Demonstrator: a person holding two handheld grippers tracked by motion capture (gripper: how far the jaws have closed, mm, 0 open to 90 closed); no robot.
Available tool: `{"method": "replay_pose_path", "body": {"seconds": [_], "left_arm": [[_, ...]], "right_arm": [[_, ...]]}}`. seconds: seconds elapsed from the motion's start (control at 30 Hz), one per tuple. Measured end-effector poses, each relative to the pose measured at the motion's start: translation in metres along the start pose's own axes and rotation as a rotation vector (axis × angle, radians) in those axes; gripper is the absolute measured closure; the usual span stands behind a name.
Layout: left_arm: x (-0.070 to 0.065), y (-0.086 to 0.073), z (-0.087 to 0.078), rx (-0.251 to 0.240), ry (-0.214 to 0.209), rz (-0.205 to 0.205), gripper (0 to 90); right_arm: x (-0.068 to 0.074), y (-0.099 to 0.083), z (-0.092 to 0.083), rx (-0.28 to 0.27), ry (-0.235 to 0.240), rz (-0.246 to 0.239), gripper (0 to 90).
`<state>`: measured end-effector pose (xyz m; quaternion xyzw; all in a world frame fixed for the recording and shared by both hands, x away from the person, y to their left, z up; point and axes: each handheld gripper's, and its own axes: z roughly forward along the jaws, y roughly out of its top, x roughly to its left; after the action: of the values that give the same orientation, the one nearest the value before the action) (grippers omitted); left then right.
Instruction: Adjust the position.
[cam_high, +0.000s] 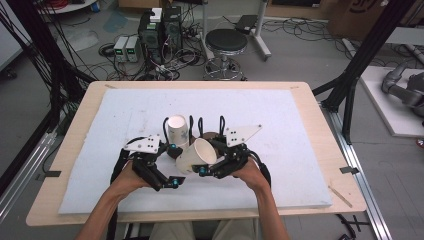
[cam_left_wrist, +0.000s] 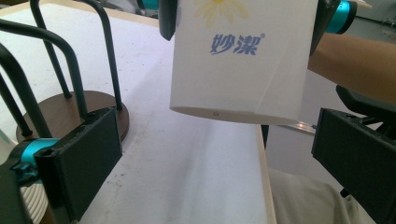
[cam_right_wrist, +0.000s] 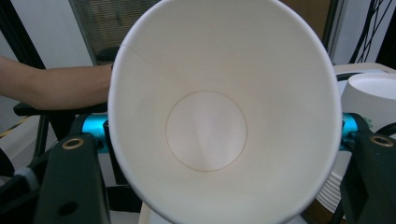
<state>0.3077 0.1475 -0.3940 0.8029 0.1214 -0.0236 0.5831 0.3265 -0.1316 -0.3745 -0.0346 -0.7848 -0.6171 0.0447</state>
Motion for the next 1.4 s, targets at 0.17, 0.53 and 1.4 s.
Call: {"method": "replay_pose_path", "body": {"seconds": [0.17,0.53,1.4], "left_arm": [[0.000,0.000,-0.002,-0.003,0.012,-0.008,1.7],[-0.001,-0.012,-0.023,0.021,0.120,-0.017,1.7],[0.012,-0.063,-0.063,-0.038,0.554,-0.147,1.7]], "right_arm": [[0.000,0.000,-0.001,0.004,-0.005,-0.001,29.8],[0.001,0.000,-0.004,0.021,-0.031,-0.008,29.8],[-0.001,0.003,0.001,0.238,-0.098,-0.005,29.8]]}}
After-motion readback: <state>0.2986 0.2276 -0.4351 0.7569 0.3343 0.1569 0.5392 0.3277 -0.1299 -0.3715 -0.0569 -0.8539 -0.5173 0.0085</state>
